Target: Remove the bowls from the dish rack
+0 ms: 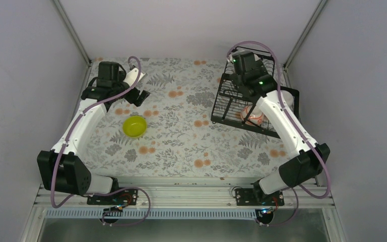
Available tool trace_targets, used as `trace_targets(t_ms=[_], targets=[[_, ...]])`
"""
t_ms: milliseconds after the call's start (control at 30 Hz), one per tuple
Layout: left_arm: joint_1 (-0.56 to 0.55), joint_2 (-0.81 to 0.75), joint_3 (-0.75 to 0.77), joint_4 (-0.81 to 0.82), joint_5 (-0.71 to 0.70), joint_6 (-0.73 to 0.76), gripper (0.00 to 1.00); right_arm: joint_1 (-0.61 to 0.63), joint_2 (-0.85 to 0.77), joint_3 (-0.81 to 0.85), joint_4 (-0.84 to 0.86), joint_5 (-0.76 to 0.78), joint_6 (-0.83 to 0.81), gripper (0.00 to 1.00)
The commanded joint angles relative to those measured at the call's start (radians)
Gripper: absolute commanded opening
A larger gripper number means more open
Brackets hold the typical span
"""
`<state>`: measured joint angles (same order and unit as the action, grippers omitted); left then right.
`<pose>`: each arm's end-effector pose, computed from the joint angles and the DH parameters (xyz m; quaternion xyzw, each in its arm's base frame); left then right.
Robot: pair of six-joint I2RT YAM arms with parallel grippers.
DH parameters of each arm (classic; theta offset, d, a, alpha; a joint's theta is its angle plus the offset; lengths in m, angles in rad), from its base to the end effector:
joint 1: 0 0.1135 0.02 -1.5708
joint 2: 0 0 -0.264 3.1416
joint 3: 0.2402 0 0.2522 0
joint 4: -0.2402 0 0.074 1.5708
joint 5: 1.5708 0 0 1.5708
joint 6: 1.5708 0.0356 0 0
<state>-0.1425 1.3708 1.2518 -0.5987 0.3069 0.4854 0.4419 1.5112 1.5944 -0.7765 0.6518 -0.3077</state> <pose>0.2947 -0.0531 0.3317 0.3380 0.8362 -0.0674 0.4266 0.3004 0.1182 0.3918 -0.1874 0.8479 -0.2622 0.4210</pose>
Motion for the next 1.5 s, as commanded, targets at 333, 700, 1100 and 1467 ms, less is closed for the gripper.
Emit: trace_targets(t_ms=[333, 700, 1100, 1467], targets=[[-0.003, -0.008, -0.004, 0.009, 0.01, -0.003, 1.0, -0.063, -0.047, -0.081, 0.051, 0.019, -0.005, 0.78], [-0.003, 0.003, -0.011, 0.024, 0.005, 0.002, 1.0, -0.048, -0.096, -0.184, 0.191, 0.193, -0.037, 0.6], [-0.004, 0.038, 0.005, 0.03, 0.013, 0.001, 1.0, -0.009, -0.207, -0.448, 0.563, 0.408, -0.219, 0.38], [-0.003, 0.02, -0.016, 0.032, 0.012, 0.012, 1.0, -0.036, -0.211, -0.241, 0.313, 0.152, -0.047, 0.53]])
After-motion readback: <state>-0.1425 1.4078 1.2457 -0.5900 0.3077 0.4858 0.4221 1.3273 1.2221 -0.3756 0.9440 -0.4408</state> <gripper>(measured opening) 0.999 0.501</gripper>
